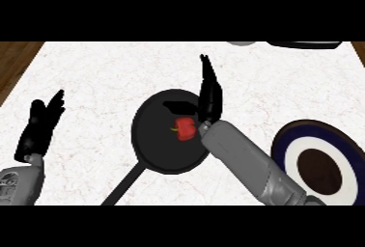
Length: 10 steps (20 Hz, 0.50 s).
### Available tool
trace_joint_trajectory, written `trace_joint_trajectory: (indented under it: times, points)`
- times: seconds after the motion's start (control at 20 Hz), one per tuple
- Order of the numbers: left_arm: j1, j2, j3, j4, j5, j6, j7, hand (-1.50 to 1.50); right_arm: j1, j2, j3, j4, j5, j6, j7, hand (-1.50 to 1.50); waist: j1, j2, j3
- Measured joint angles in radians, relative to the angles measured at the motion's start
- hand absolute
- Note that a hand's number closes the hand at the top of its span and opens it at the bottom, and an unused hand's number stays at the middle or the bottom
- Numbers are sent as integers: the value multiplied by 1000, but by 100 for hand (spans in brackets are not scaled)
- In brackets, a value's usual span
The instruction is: Pick the bell pepper from the plate and place it in the pan
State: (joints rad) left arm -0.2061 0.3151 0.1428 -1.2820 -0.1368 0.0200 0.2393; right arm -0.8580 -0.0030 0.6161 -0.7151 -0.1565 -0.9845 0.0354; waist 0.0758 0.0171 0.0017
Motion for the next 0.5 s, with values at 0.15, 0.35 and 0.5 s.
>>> trace_joint_trajectory:
  times: [0.15,0.35,0.5]
  points:
    - [22,2,15,-1,-2,12,2,0,39,-2,-44,-16,-11,-5,-45,-150,-34,-8,-1]
    - [48,13,36,-8,2,12,4,0,129,-55,-95,-107,-15,5,-83,-150,-64,-15,-1]
    - [82,21,51,-23,9,7,-4,0,246,-145,-91,-254,-15,30,-78,-150,-83,-22,-2]
